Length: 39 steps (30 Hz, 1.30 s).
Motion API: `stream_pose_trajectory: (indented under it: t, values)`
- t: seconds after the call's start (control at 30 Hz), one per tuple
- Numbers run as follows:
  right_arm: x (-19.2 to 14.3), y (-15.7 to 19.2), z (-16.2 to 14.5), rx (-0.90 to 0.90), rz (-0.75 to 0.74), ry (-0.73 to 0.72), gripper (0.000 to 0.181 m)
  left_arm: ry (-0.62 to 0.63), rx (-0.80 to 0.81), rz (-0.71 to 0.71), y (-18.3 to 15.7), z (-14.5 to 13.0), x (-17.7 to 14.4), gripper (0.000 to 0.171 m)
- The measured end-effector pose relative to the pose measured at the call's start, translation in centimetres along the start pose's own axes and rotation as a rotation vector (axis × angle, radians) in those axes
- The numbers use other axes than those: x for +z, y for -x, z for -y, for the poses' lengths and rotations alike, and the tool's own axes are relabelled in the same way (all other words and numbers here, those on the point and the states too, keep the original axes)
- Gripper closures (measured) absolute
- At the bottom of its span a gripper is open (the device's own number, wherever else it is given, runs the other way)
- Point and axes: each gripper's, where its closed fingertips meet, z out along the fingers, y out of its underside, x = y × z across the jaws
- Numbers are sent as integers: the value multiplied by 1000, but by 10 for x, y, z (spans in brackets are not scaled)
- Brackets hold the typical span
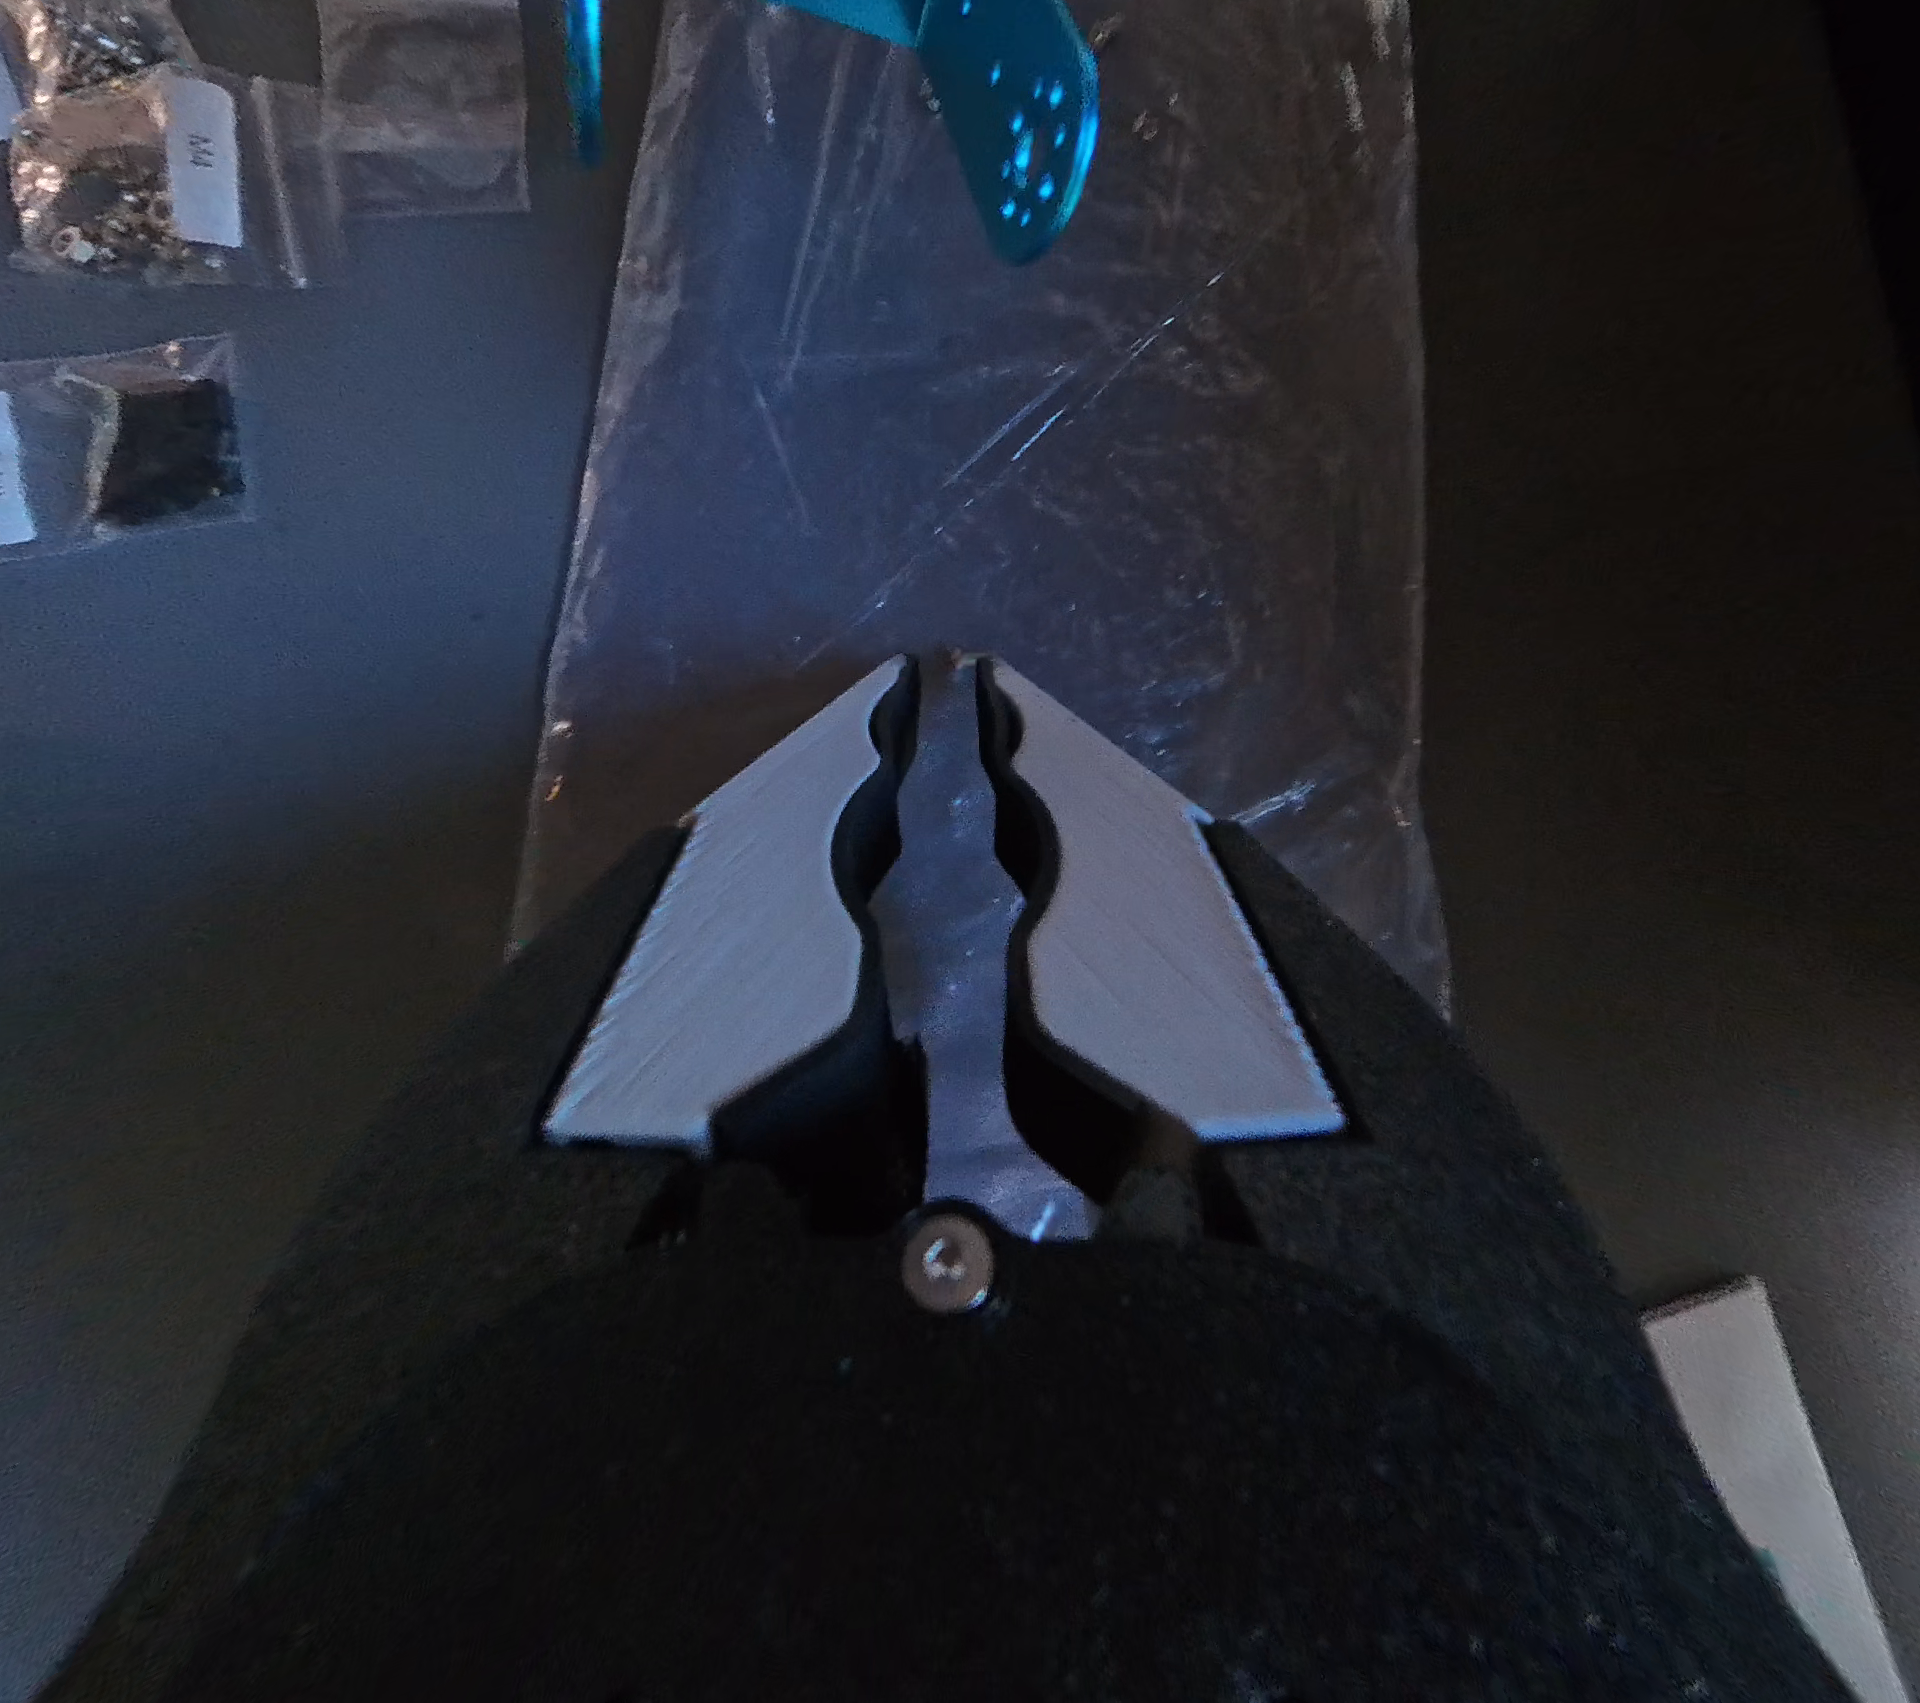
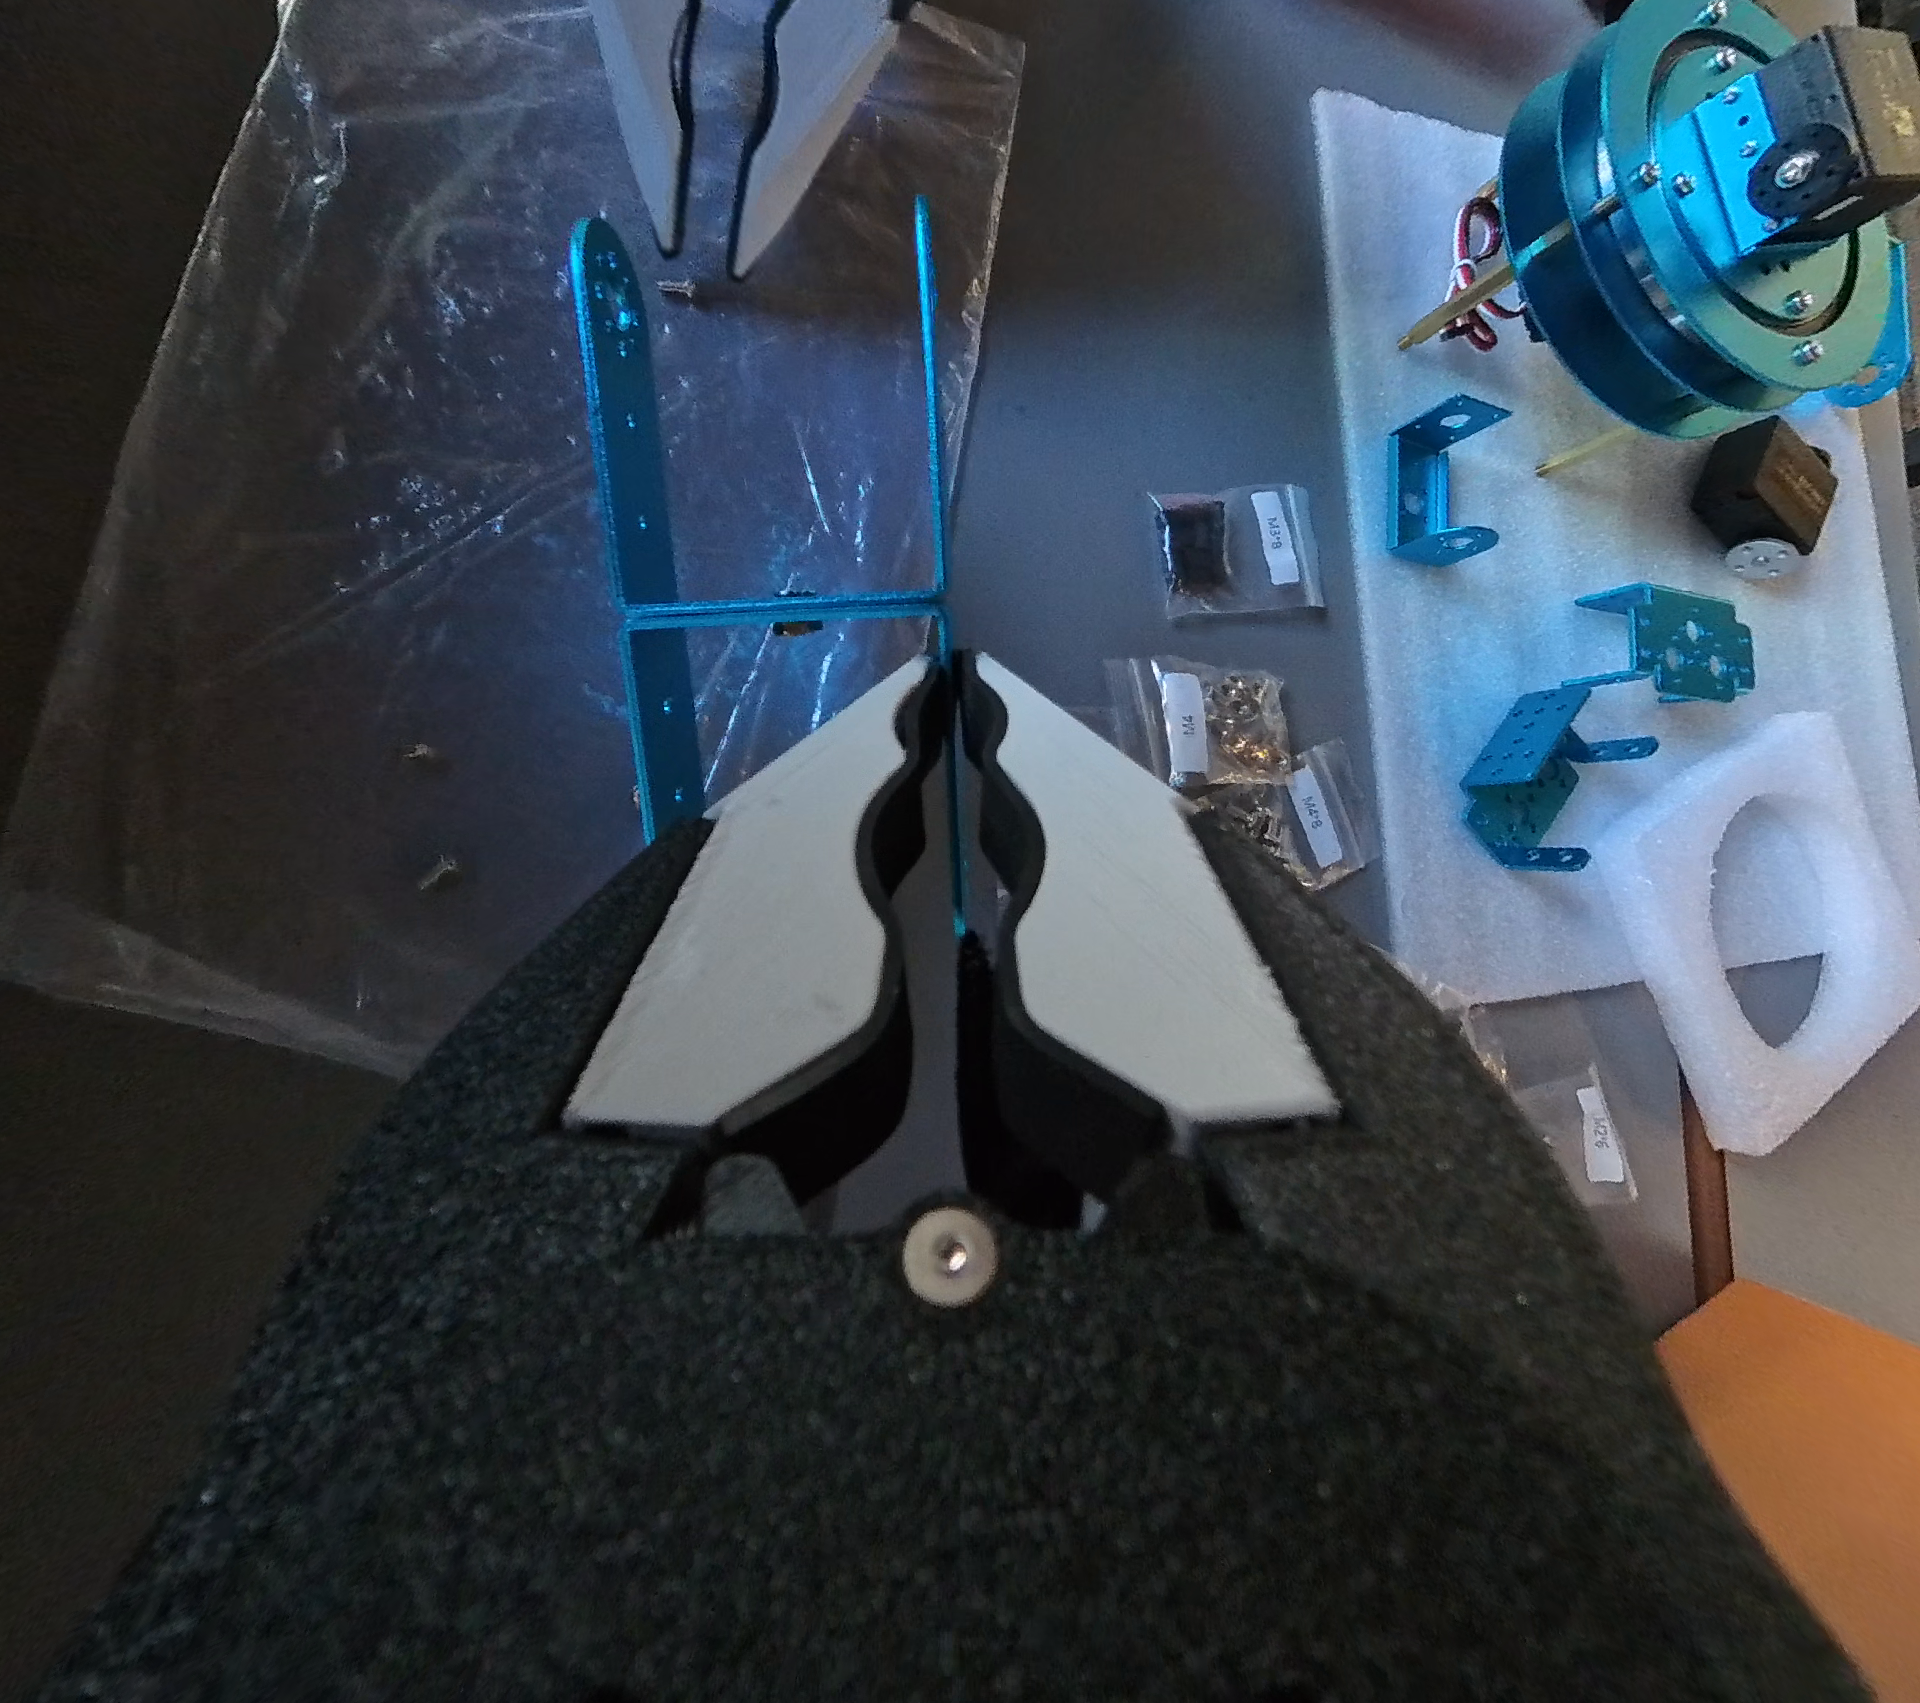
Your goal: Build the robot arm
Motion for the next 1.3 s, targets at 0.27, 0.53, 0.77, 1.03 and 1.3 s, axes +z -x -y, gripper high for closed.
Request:
stream_pose_trajectory:
  t: [0.27, 0.53, 0.77, 1.03, 1.3]
  values:
    - [-1, 1, 0, -4, 3, 3, 180, -7, 0, -30, -7, -1, 8, 161]
    - [-3, 1, 1, -9, 0, 4, 180, 0, -12, -42, -15, -5, 1, 161]
    - [-1, 3, 1, -11, 5, 7, 180, -23, 17, 3, -10, -6, -1, 161]
    - [-1, 2, 1, -8, 7, 8, 180, -33, 13, -59, -20, -4, 5, 154]
    - [-1, 3, 1, -12, 8, 11, 180, -42, 9, -14, -22, -7, -2, 155]
